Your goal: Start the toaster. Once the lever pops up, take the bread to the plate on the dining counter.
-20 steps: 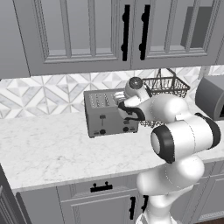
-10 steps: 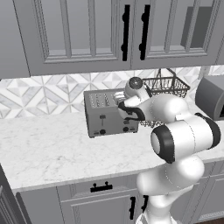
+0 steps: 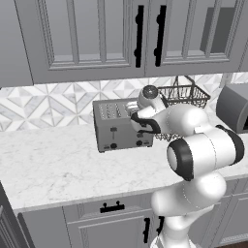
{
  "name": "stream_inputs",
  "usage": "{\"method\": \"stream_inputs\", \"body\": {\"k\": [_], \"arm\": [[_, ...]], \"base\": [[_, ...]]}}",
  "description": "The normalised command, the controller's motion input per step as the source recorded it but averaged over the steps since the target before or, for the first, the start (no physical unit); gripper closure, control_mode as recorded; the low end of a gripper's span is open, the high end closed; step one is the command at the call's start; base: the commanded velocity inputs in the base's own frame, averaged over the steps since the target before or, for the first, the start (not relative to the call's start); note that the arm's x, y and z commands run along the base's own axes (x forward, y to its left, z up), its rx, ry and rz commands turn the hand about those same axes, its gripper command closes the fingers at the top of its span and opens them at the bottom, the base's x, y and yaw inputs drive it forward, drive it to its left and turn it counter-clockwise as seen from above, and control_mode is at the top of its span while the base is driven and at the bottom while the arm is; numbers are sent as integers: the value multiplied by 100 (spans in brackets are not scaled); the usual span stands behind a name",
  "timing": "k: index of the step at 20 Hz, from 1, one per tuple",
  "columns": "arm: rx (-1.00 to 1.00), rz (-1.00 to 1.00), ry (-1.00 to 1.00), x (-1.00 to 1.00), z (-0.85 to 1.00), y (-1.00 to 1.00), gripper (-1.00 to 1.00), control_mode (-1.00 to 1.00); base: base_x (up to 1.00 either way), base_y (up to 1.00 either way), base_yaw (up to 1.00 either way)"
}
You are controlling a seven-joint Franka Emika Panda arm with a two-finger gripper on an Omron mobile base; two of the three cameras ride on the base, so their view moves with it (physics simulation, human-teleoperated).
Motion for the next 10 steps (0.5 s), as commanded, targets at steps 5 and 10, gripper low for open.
{"method": "stream_inputs", "body": {"k": [5,10], "arm": [[0,0,0,0,0,0,-100,-100],[0,0,0,0,0,0,-100,-100]], "base": [[0,0,0],[0,0,0]]}}
